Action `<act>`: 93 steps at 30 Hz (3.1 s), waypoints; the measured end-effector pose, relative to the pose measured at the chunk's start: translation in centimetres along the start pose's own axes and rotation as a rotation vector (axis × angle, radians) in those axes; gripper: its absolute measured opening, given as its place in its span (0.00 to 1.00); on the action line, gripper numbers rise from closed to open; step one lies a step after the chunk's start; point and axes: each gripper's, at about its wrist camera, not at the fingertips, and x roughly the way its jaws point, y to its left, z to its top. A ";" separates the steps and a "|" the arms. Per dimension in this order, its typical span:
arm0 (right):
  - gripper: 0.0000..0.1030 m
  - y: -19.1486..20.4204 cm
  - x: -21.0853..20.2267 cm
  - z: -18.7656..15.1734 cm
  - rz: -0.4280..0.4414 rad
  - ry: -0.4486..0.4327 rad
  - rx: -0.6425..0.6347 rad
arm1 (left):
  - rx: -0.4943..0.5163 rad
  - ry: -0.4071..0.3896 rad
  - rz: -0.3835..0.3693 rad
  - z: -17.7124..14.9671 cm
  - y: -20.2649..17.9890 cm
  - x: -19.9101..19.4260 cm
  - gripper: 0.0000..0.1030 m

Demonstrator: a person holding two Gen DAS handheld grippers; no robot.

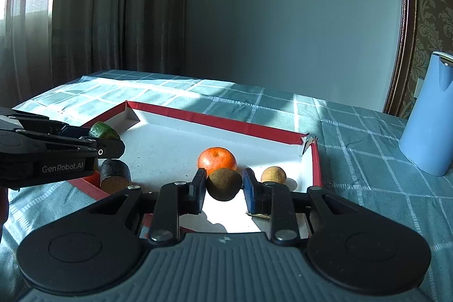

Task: Organize fruits
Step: 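Carry the green cube and kiwi over the tray with both tools, then lower cube and kiwi into the tray and open both tools, then withdraw from the tray and grasp the dark green tomato with the left tool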

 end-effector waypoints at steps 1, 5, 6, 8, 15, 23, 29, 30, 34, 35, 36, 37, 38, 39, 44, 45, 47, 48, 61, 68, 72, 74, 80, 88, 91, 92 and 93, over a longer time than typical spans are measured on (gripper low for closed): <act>0.26 -0.1 0.7 0.1 -0.001 0.014 0.003 | -0.006 0.004 0.006 0.1 0.1 0.3 0.25; 0.26 -0.4 2.5 0.2 -0.010 0.050 0.030 | -0.016 0.022 0.045 0.5 0.5 1.9 0.24; 0.26 -0.5 2.8 0.3 -0.011 0.053 0.031 | -0.016 0.024 0.053 0.5 0.5 2.1 0.24; 0.26 -0.5 3.0 0.3 -0.013 0.055 0.032 | -0.024 0.027 0.068 0.6 0.8 2.6 0.24; 0.26 -0.4 4.0 0.6 -0.012 0.071 0.031 | -0.034 0.042 0.080 1.0 1.1 3.7 0.24; 0.26 -0.7 4.8 0.8 -0.012 0.087 0.045 | -0.020 0.052 0.094 1.1 0.9 4.4 0.24; 0.26 -0.8 5.3 1.1 -0.011 0.090 0.061 | -0.032 0.060 0.112 1.3 0.8 5.0 0.28; 0.26 -0.8 5.4 1.2 -0.009 0.091 0.062 | -0.033 0.062 0.118 1.3 0.8 5.1 0.31; 0.26 -0.8 5.6 1.3 0.005 0.099 0.068 | -0.033 0.083 0.138 1.2 0.8 5.7 0.38; 0.26 -0.8 5.6 1.3 0.008 0.099 0.068 | -0.035 0.087 0.137 1.1 0.9 5.8 0.38; 0.26 -0.8 5.7 1.3 0.007 0.098 0.072 | -0.037 0.090 0.135 1.1 0.9 5.8 0.38; 0.26 -0.9 5.7 1.3 0.008 0.099 0.076 | -0.038 0.093 0.136 1.1 0.9 5.9 0.39; 0.26 -1.0 5.8 1.3 0.009 0.099 0.080 | -0.037 0.098 0.139 1.1 0.9 6.0 0.40; 0.26 -1.0 5.8 1.3 0.007 0.097 0.086 | -0.035 0.102 0.142 1.0 0.9 6.1 0.42; 0.26 -1.6 6.0 1.3 0.008 0.100 0.110 | -0.038 0.122 0.152 0.8 1.1 6.5 0.49; 0.26 -1.7 6.0 1.4 0.008 0.102 0.112 | -0.041 0.126 0.152 0.8 1.1 6.5 0.52; 0.27 -1.6 6.1 1.4 0.004 0.099 0.104 | -0.045 0.124 0.154 0.8 1.1 6.5 0.62; 0.27 -1.5 6.1 1.3 0.000 0.096 0.098 | -0.043 0.118 0.158 0.8 1.1 6.5 0.62; 0.76 -1.9 4.3 1.6 -0.032 -0.002 0.113 | -0.041 0.098 0.158 0.7 1.1 6.0 0.76; 0.76 -3.2 2.5 0.3 -0.006 0.026 0.170 | -0.101 0.041 0.142 0.3 2.1 3.2 0.86; 0.76 -3.9 1.6 -0.2 0.024 0.038 0.215 | -0.126 0.042 0.138 -0.3 2.5 2.1 0.88; 0.76 -3.8 1.3 -0.6 0.025 0.043 0.210 | -0.127 0.036 0.143 -0.7 2.5 1.4 0.88; 0.76 -3.7 0.3 -1.4 0.035 0.057 0.211 | -0.140 -0.001 0.140 -1.7 2.5 -0.7 0.94; 0.76 -4.4 -0.9 -2.4 0.047 0.060 0.245 | -0.122 -0.016 0.148 -3.0 2.0 -2.8 0.95; 0.76 -4.3 -1.2 -2.5 0.045 0.054 0.233 | -0.159 -0.032 0.105 -3.6 2.1 -4.8 0.95; 0.76 -4.2 -1.2 -2.5 0.043 0.054 0.229 | -0.166 -0.040 0.089 -3.8 2.1 -5.6 0.96; 0.76 -4.2 -1.2 -2.5 0.042 0.054 0.226 | -0.169 -0.042 0.072 -4.0 2.1 -6.2 0.96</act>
